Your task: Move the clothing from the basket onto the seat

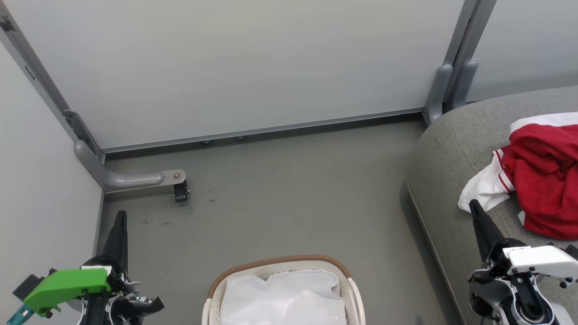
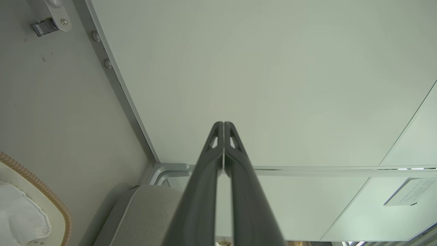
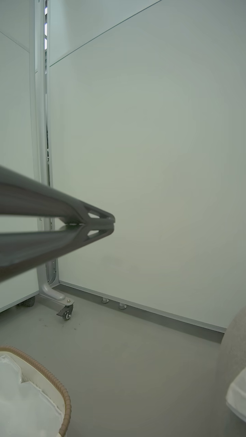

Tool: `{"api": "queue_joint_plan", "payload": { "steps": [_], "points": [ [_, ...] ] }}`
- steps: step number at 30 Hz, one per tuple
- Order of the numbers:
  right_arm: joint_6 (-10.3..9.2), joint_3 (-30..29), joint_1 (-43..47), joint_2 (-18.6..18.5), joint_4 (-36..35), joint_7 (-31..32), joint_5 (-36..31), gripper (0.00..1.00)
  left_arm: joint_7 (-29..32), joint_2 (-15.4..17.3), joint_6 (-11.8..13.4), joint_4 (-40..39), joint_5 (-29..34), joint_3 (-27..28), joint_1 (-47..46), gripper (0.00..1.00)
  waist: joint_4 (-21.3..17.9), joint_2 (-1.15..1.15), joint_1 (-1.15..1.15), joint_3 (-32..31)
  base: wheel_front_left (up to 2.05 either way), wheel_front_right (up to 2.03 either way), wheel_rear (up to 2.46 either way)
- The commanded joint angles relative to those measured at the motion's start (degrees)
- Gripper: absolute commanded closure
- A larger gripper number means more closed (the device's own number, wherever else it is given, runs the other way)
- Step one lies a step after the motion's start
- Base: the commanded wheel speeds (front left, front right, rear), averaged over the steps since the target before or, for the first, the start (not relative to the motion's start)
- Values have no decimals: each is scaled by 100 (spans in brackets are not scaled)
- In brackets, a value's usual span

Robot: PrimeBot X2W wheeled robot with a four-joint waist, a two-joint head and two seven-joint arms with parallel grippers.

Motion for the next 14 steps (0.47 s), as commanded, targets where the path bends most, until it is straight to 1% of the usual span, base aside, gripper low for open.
{"api": "queue_joint_plan", "payload": {
  "steps": [1,14],
  "points": [
    [0,-9,60,-34,-19,18,19,100,11,3,-18,-2,21,20,-75,100,0,0,0,0,0,0,0],
    [0,-9,60,-33,-19,17,20,100,15,1,-18,-4,24,22,-74,100,0,0,0,0,0,0,0]
  ]
}}
